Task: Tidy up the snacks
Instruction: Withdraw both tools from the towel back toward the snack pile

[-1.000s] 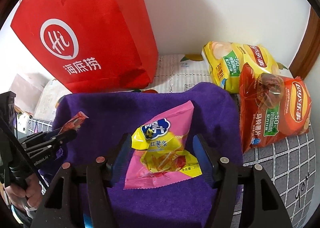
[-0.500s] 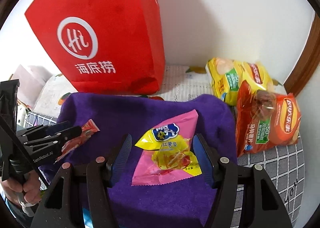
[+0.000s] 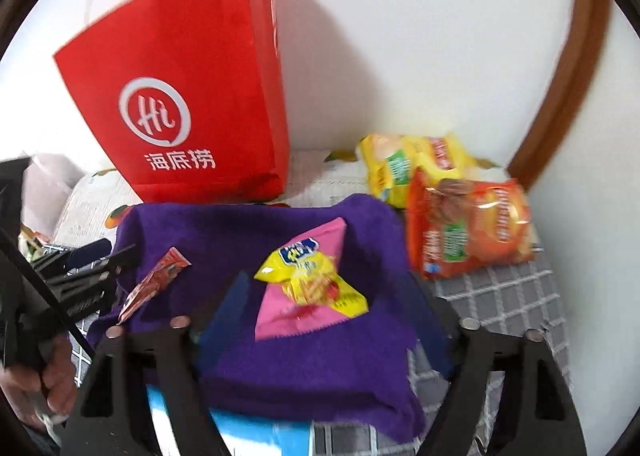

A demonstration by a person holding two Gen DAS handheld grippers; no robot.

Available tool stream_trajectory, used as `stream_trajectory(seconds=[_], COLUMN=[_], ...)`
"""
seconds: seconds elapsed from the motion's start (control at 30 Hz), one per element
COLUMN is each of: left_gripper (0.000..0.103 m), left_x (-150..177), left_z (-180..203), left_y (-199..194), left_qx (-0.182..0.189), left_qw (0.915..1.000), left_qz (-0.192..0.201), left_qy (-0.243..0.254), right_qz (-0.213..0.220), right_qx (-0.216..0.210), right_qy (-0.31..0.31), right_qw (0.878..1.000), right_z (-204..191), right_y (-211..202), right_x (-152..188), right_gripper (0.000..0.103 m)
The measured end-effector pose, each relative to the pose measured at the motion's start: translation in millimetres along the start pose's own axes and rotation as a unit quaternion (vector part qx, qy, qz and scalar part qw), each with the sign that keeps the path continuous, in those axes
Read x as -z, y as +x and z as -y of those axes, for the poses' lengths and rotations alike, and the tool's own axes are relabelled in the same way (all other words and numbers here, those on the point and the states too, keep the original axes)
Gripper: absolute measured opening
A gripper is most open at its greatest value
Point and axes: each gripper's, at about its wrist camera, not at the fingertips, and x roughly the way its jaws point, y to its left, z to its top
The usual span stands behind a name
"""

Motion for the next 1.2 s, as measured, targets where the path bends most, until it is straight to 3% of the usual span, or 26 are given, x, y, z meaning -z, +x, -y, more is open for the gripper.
stream_trajectory(seconds=[0.1, 0.23, 0.37, 0.73, 0.9, 1.2], left_gripper=[0.054, 0.054, 0.055, 0.058, 0.058, 0.058], left_x=[0, 0, 10, 97, 130, 169], left_z=[4, 10, 12, -21, -28, -38], left_y=[-6, -21, -50, -91, -100, -122], left_qx=[-0.012, -0.020, -0.022, -0.039, -0.042, -0.040], left_qw=[0.9999, 0.9996, 0.9994, 0.9991, 0.9990, 0.9988], left_qz=[0.006, 0.018, 0.026, 0.013, 0.005, 0.010], left_qy=[0.004, 0.010, 0.013, -0.008, -0.016, -0.027], right_qz=[0.003, -0.008, 0.006, 0.023, 0.024, 0.021], right_qx=[0.011, -0.034, -0.025, -0.046, -0.047, -0.063], right_qy=[0.010, 0.045, 0.059, 0.067, 0.064, 0.088], right_qw=[1.000, 0.998, 0.998, 0.996, 0.997, 0.994], right_z=[-1, 2, 3, -15, -26, -24], right_y=[-30, -70, -115, -216, -246, -263], right_x=[17, 35, 50, 106, 129, 159], right_gripper=[0.080, 0.080, 0.085, 0.089, 0.089, 0.089])
